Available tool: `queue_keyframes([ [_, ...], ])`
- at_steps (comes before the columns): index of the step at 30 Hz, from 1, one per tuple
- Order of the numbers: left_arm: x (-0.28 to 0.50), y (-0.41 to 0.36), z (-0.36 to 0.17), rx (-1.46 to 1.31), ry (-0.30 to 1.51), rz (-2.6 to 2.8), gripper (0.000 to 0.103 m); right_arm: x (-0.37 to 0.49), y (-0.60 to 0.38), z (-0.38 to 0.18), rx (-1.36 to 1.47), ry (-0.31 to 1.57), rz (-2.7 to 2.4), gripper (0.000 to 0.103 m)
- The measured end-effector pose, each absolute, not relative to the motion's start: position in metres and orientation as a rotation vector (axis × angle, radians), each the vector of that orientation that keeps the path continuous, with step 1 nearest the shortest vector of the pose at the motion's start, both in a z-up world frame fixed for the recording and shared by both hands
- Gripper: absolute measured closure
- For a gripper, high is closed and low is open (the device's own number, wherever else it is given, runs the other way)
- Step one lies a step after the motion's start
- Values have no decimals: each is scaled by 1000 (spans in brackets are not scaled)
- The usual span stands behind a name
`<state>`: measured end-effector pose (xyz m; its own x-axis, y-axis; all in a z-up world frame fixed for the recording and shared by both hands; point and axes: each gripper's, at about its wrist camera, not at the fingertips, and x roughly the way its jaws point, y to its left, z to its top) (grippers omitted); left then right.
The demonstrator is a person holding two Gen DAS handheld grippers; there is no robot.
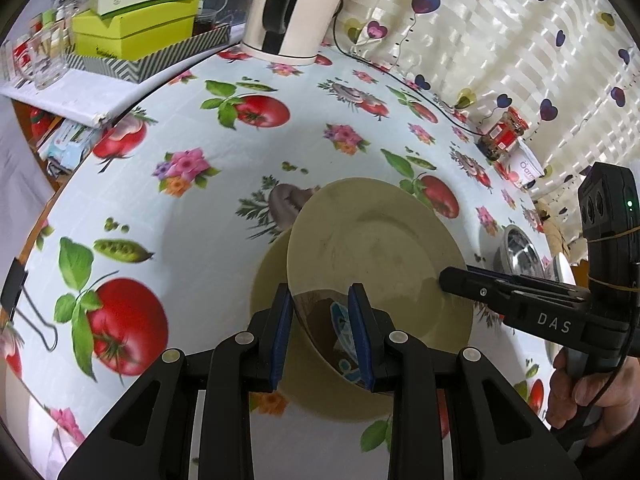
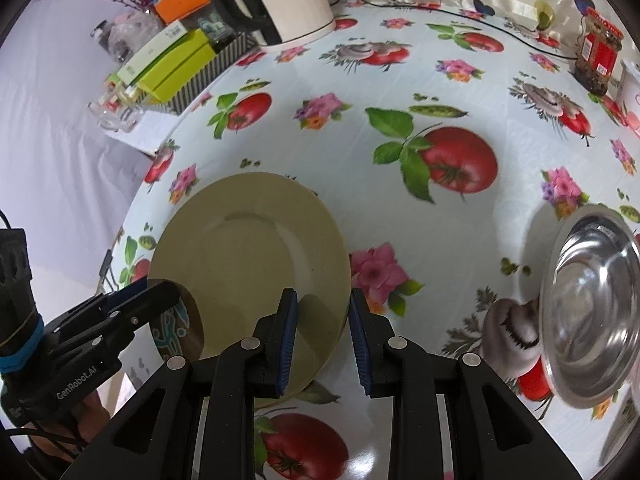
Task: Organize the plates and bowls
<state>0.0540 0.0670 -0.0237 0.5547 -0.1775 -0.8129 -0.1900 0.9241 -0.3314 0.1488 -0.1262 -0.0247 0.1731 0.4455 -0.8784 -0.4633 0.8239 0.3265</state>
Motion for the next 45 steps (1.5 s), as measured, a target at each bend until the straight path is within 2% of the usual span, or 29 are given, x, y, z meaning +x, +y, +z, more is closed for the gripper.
queue_keyframes([
  [45, 34, 77, -34, -402, 1004, 45, 74, 130, -114, -31, -86, 1223, 654, 73],
])
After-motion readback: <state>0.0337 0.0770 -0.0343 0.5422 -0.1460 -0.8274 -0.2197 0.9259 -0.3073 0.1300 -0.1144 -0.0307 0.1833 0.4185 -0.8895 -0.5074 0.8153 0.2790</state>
